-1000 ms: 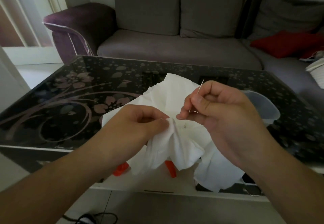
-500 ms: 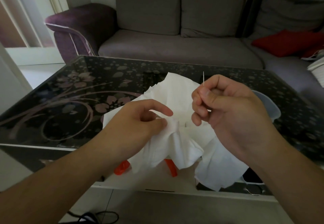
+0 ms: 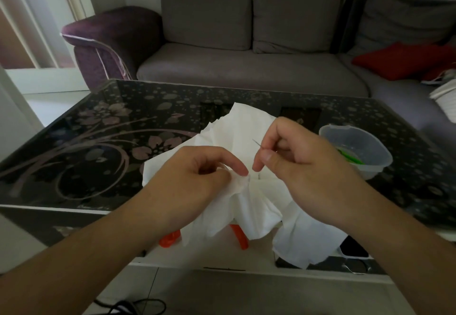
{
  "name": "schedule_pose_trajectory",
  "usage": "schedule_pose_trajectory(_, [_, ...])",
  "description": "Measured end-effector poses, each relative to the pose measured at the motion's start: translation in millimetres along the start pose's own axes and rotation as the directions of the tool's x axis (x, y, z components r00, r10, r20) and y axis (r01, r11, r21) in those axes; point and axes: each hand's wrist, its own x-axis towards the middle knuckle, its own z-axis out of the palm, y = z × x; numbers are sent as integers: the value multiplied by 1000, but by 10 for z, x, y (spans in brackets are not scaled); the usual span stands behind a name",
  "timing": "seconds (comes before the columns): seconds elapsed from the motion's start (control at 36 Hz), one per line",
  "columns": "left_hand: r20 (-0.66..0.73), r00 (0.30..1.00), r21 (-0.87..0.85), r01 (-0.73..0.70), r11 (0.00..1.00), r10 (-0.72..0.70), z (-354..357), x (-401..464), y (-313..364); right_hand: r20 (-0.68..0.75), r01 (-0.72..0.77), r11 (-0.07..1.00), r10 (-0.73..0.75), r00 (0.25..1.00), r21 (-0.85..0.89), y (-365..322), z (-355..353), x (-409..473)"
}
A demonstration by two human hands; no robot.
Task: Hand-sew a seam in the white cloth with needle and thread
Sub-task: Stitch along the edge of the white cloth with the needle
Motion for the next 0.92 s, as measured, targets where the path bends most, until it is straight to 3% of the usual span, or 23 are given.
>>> schedule_pose_trajectory(0.22, [-16,1000,15,9,1000,-9,30,23,-15,87,71,963,-50,995,-260,35,-27,9])
schedule_pose_trajectory(0.36, [-19,1000,18,2,1000,-2,28,19,-17,119,129,934,-94,988,-333,16,-39,26])
schedule_pose_trajectory(0.67, [-33,999,6,-8,1000,9,34,17,23,74,96,976,-83,994,-195,71,-45,46])
schedule_pose_trajectory(0.83, [-25,996,-195,74,978,-80,11,12,35,91,116,984,-105,990,-132,62,-1,40])
schedule_pose_trajectory(0.92, [50,990,-316,143,938,-134,9,6,61,70,116,992,-112,991,-57,50,35,55])
